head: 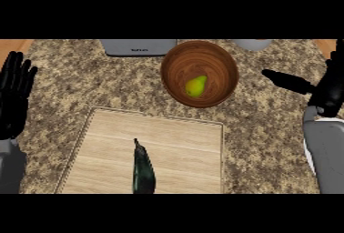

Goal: Pick the pear from the plate and place it in the bowl

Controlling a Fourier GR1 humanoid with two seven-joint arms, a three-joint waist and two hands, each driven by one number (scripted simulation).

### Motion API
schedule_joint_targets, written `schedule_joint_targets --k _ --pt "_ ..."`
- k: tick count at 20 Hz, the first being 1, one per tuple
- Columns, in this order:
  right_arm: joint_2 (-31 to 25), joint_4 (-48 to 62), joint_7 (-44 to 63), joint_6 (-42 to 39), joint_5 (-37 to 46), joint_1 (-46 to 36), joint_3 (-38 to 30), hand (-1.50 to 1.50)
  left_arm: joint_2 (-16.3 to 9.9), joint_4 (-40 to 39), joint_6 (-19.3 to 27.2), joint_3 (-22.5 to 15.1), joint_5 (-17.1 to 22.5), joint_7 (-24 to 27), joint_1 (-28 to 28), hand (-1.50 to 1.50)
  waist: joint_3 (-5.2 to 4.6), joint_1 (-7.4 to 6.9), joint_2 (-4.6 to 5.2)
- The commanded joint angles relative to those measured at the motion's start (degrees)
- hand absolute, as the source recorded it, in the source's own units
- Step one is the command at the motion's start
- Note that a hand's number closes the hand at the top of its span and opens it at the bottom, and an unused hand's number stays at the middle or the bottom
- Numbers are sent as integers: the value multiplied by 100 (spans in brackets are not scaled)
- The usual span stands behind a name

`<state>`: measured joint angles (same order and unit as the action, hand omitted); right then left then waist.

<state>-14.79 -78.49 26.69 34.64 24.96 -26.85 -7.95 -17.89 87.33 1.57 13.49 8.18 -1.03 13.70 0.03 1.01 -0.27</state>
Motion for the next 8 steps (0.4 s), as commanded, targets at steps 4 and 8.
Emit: schedule_joint_targets --k 4,8 --pt "-478 -1245 -936 -697 -1347 1556 -895 -150 -26 236 -85 9 24 -104 -91 0 0 -52 14" --pt "-461 -1090 -2143 -1262 -2238 2476 -1475 -150 88 200 102 -103 -111 -230 50 0 7 -24 12"
